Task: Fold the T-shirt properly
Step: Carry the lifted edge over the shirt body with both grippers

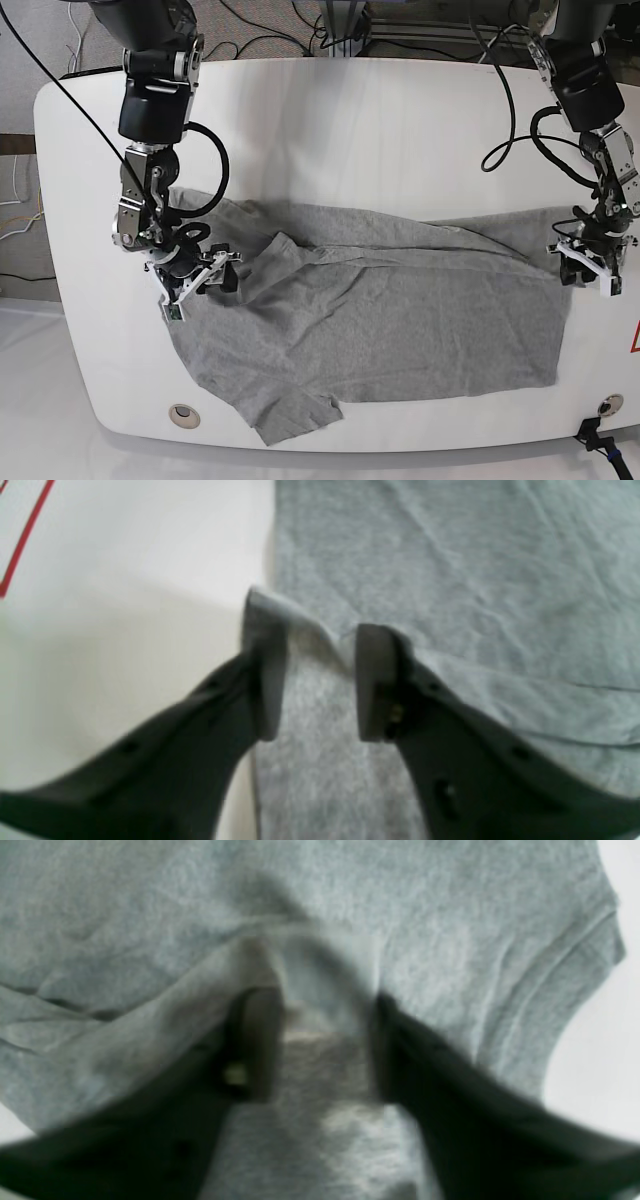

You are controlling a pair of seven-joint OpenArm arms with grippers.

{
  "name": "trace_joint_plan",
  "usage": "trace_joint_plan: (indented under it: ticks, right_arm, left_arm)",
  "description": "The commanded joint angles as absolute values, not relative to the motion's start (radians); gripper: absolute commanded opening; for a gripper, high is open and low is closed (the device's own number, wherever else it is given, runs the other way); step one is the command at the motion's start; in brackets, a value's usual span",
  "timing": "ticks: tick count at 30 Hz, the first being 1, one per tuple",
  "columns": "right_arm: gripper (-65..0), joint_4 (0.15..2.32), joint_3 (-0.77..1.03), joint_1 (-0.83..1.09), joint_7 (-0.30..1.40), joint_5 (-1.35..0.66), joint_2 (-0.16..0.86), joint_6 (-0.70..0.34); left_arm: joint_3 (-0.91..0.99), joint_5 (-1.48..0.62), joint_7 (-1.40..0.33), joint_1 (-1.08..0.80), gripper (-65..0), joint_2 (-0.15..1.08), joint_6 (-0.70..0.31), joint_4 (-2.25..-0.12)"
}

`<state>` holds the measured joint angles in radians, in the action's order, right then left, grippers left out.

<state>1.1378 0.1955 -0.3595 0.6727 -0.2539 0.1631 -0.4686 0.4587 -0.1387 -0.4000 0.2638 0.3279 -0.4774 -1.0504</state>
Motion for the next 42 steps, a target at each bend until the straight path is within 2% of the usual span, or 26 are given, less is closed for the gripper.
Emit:
trace_joint_plan:
  ticks: [1,3,4,12,16,20,24,31,36,38,42]
  right_arm:
    - [-23.8,1.161,0.197,-0.389,0.65,-0.214,0.177,-0.47]
    - [-15.6,1.205,0.197,-0.384,0.65,-0.183,0.177,-0.47]
    - [-14.2,1.244,0.197,-0.369,0.651,-0.173,0.177,-0.47]
    - [-14.1,1.618,0.2,-0.145,0.667,-0.015,0.179,-0.47]
    - [-14.2,1.718,0.205,-0.027,0.667,0.019,0.179,-0.47]
    - [-14.2,1.75,0.208,0.054,0.665,0.022,0.179,-0.47]
    - [-14.2,1.747,0.283,0.097,0.661,0.012,0.179,-0.473]
    - [-14.3,1.687,0.348,0.102,0.661,0.013,0.185,-0.579]
    - [-14.6,1.682,0.348,0.105,0.659,0.013,0.185,-0.588]
    - [-17.1,1.681,0.348,0.102,0.659,0.013,0.185,-0.588]
    - [-34.4,1.624,0.348,0.097,0.633,0.013,0.185,-0.588]
  left_arm:
    - [0.45,-0.15,-0.374,0.288,-37.3,0.352,-0.44,-1.073]
    - [0.401,-0.15,-0.374,0.283,-36.2,0.372,-0.414,-1.076]
    - [0.377,-0.15,-0.374,0.278,-36.2,0.389,-0.401,-1.089]
    - [0.355,-0.154,-0.374,0.101,-36.3,0.424,-0.4,-1.336]
    - [0.406,-0.156,-0.374,-0.019,-36.4,0.412,-0.4,-1.474]
    - [0.41,-0.156,-0.374,-0.077,-36.6,0.403,-0.4,-1.52]
    - [0.41,-0.156,-0.374,-0.105,-36.6,0.403,-0.4,-1.527]
    - [0.412,-0.156,-0.374,-0.116,-36.6,0.39,-0.4,-1.527]
    - [0.412,-0.156,-0.374,-0.117,-36.6,0.375,-0.4,-1.526]
    - [0.412,-0.156,-0.374,-0.117,-36.6,0.371,-0.4,-1.527]
    - [0.412,-0.156,-0.374,-0.117,-36.6,0.371,-0.4,-1.527]
